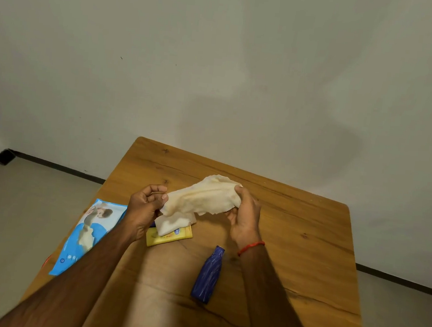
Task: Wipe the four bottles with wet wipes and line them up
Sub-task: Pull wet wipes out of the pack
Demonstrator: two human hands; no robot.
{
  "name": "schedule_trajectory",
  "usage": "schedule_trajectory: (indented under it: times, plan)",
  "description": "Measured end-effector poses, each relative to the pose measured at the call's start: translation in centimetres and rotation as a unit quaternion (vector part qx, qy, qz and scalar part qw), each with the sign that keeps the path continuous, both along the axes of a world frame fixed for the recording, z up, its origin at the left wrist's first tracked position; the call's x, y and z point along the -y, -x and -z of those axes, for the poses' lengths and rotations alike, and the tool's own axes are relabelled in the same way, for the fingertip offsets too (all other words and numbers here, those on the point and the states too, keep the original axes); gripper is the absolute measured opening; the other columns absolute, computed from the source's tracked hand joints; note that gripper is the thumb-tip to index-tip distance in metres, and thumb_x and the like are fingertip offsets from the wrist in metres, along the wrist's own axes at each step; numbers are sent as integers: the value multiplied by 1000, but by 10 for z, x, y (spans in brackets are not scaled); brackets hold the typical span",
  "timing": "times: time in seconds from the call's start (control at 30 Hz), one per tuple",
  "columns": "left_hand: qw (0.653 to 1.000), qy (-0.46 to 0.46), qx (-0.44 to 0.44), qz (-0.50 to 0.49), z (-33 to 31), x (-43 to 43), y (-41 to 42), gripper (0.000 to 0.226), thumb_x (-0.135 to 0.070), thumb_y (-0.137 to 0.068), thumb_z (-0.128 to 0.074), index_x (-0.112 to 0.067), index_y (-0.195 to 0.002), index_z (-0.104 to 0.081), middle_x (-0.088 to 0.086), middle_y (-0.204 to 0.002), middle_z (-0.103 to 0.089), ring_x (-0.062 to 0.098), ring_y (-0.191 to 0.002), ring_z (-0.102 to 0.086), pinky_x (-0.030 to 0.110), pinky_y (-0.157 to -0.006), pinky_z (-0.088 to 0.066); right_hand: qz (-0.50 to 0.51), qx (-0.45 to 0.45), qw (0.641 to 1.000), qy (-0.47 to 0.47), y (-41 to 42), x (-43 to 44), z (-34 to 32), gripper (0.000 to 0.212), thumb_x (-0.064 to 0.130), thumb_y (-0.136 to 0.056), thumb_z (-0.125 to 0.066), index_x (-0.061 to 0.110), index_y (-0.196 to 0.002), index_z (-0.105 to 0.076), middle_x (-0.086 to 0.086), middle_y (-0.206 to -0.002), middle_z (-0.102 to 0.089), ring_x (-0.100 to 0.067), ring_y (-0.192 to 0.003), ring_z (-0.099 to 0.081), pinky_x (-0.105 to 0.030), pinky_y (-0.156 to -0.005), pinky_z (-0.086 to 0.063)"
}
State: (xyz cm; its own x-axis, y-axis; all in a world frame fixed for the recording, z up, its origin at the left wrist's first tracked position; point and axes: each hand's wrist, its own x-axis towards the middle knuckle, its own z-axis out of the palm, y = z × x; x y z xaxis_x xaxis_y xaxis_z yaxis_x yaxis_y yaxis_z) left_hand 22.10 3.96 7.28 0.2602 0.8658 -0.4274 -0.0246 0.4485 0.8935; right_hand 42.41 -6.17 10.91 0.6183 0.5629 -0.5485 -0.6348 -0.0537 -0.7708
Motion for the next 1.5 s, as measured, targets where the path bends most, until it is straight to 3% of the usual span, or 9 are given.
schedule_trajectory:
  times: [0.23, 0.57, 0.7, 0.87, 1.0, 1.1, 1.23, 1.33, 1.5]
  plan:
    - [998, 10, 9, -60, 4, -1, 0, 27, 3, -97, -53, -19, -82, -54, 6, -79, -55, 19, -70, -52, 30, -58, -52, -12, 44, 999, -4, 1, 1, 2, 9, 15, -89, -72, 10, -97, -73, -4, -88, -74, -19, -84, -69, -29, -64, -54]
    - [995, -11, -29, -96, 1, 0, 5, 15, -7, -98, -57, -21, -101, -60, 8, -96, -65, 20, -81, -62, 31, -55, -56, -53, 203, 977, 37, -4, 4, 0, 8, 18, -94, -67, 14, -99, -73, 5, -88, -74, -13, -84, -71, -25, -71, -60]
    - [992, -33, -75, -99, 5, -1, 8, 11, -9, -94, -64, -21, -96, -65, 7, -95, -68, 23, -89, -63, 33, -67, -54, -108, 160, 981, -5, -8, 6, -5, 26, 3, -97, -58, 18, -117, -67, 3, -102, -73, -13, -92, -71, -29, -76, -61]
    - [982, -42, -158, -94, 10, -3, 8, 8, -11, -91, -67, -18, -88, -67, 12, -104, -72, 17, -80, -63, 30, -67, -51, -137, 154, 977, -61, -2, 8, -10, 41, 0, -83, -76, 21, -114, -59, -13, -93, -77, -26, -90, -75, -39, -78, -62]
    - [970, -148, -188, -39, -6, 6, -4, 8, -24, -90, -72, -19, -91, -67, 4, -95, -71, 19, -89, -66, 31, -76, -54, -142, 179, 972, -55, 5, 5, -16, 46, 3, -72, -86, 13, -108, -61, -14, -86, -77, -23, -76, -73, -37, -70, -61]
    - [979, -173, -96, 48, -30, 16, -20, 18, -27, -88, -74, -15, -101, -67, 10, -95, -71, 18, -82, -68, 24, -64, -53, -153, 179, 970, -58, 13, 4, -19, 48, 2, -67, -89, 8, -106, -62, -18, -90, -75, -28, -77, -72, -40, -69, -61]
    - [970, -157, 3, 186, -45, 26, -34, 32, -22, -78, -78, -13, -109, -70, 7, -89, -75, 18, -79, -72, 29, -63, -57, -167, 146, 971, -91, 21, 1, -22, 51, -7, -67, -86, 0, -109, -58, -20, -87, -72, -26, -74, -69, -37, -64, -60]
    - [968, -178, 1, 176, -43, 30, -40, 18, -13, -78, -80, -13, -96, -75, 7, -83, -75, 16, -75, -70, 28, -61, -57, -182, 158, 968, -76, 24, 0, -20, 44, -4, -71, -85, 4, -106, -60, -13, -82, -74, -19, -72, -71, -33, -63, -59]
    - [976, -174, -13, 131, -35, 24, -29, 7, -6, -85, -74, -13, -85, -72, 6, -80, -73, 13, -74, -68, 26, -62, -55, -182, 176, 966, -59, 20, 2, -8, 40, 20, -72, -88, 14, -103, -64, -15, -83, -75, -27, -77, -69, -46, -75, -57]
